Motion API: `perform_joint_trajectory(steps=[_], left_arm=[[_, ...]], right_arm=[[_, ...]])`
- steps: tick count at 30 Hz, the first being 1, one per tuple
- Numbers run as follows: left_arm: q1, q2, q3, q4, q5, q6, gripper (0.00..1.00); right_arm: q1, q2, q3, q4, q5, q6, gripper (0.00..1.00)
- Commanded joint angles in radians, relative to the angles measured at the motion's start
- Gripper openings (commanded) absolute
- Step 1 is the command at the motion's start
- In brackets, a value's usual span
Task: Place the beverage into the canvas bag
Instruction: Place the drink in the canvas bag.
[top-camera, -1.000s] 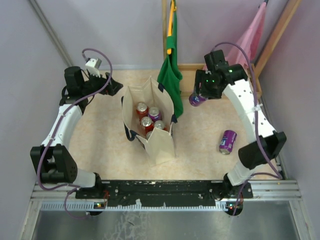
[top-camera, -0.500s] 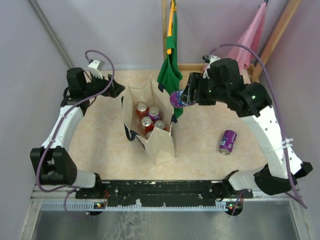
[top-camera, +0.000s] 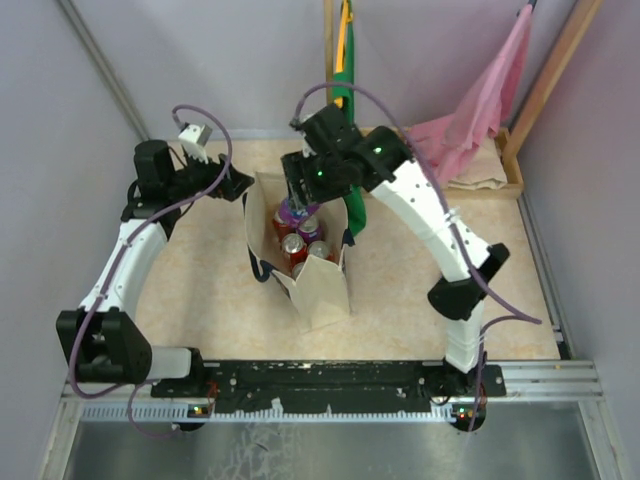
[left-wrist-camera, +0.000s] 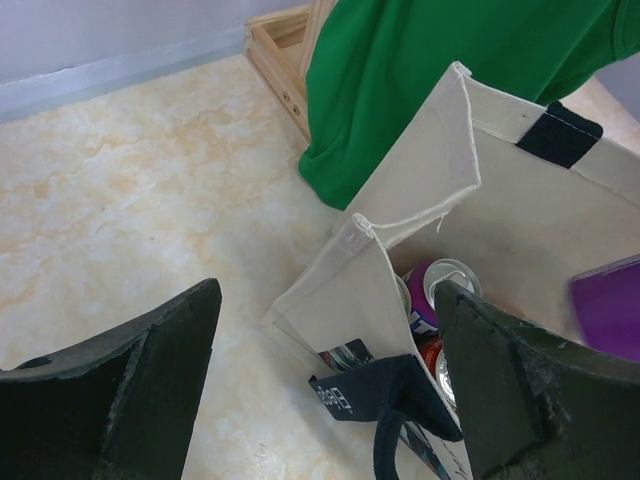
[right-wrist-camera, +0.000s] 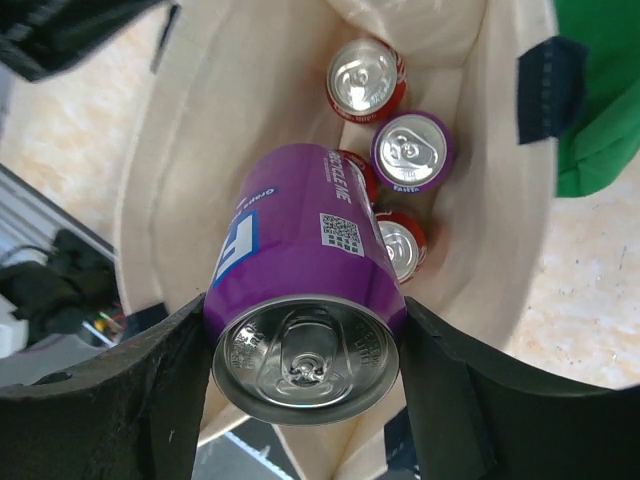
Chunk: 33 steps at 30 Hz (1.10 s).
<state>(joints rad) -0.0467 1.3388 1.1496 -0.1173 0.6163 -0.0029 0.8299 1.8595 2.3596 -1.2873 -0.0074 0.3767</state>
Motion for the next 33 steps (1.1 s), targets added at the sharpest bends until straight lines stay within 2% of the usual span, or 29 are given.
perform_joint_trajectory(steps=[1,5,11,19,33], left_arm=[[-0.016,-0.035,-0.017,-0.005,-0.007,0.007,0.93],[-0.025,-0.035,-0.027,-0.003,-0.009,0.009,0.93],[-0.034,-0.019,-0.027,0.005,-0.005,0.005,0.93],[-0.064,-0.010,-0.040,-0.004,-0.015,0.023,0.93],[-0.086,-0.003,-0.034,0.006,-0.033,0.027,0.93]], right_arm=[[0.037,0.048,0.132,-0.109,-0.014,-0.086,0.00],[0.090,0.049,0.110,-0.206,0.011,-0.106,0.00],[0.135,-0.060,-0.099,-0.209,-0.013,-0.081,0.00],[0.224,-0.122,-0.285,-0.208,-0.038,-0.021,0.00],[0.235,-0.010,-0.316,-0.205,0.020,-0.099,0.00]])
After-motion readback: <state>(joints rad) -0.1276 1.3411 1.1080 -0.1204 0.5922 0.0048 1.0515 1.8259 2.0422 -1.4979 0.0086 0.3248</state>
